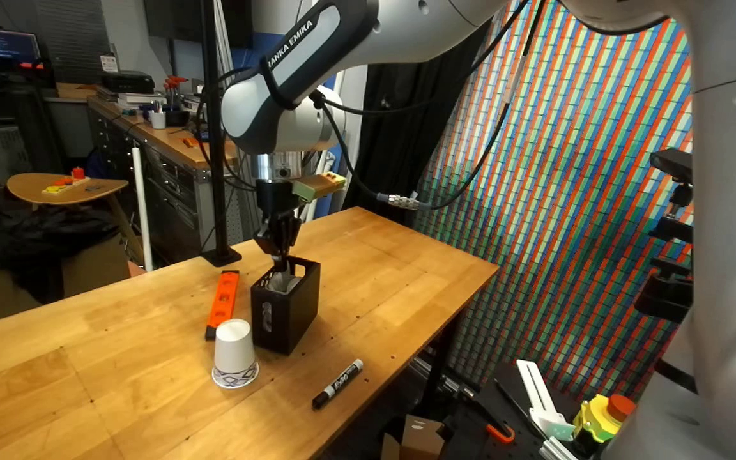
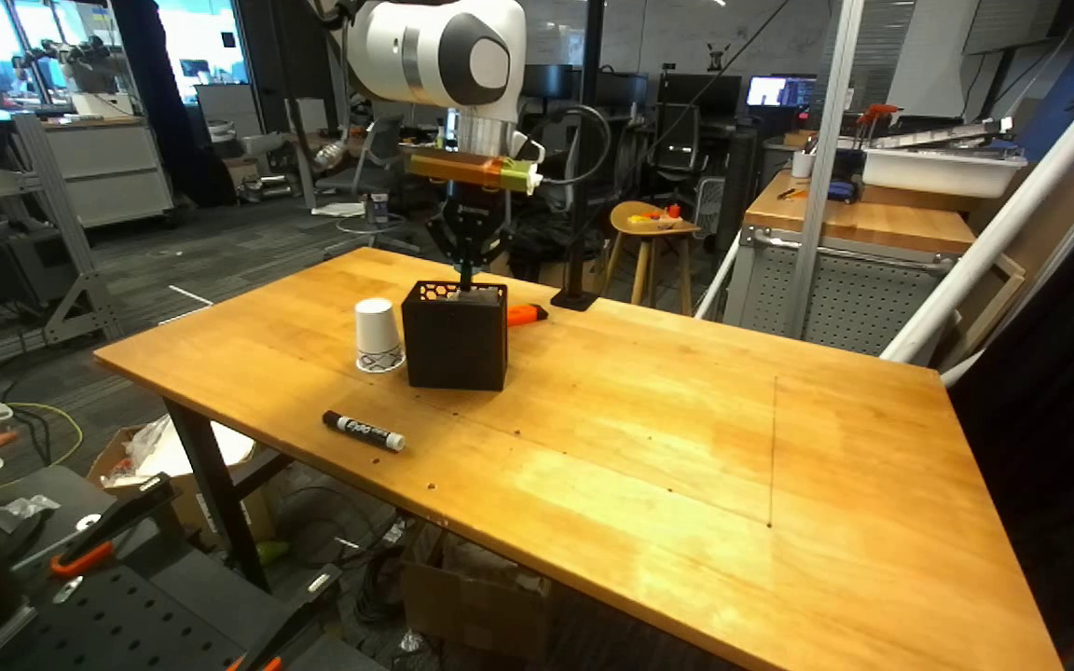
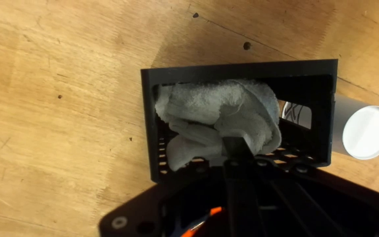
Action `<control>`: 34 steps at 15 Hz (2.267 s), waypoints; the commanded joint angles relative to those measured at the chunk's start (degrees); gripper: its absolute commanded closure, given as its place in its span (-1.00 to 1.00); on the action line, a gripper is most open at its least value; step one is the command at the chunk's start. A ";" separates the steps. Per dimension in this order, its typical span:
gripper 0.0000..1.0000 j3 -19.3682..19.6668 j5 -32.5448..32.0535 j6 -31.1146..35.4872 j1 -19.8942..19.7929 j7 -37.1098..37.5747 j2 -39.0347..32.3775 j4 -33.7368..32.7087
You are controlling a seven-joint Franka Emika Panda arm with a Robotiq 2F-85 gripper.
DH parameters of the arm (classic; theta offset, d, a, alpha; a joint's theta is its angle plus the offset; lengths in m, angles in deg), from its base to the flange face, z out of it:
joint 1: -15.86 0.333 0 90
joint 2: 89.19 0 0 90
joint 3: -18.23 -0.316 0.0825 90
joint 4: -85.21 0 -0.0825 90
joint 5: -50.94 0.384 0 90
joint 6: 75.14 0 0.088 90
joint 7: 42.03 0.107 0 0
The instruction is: Pick up the towel and put it in the box
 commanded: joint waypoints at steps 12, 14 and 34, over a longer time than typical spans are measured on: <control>0.98 -0.69 3.09 0.66 -0.43 -0.21 -4.05 -0.40; 0.98 -0.59 3.03 1.08 -0.49 -0.11 -5.71 -0.44; 0.97 0.08 5.59 3.36 0.37 8.14 16.64 11.92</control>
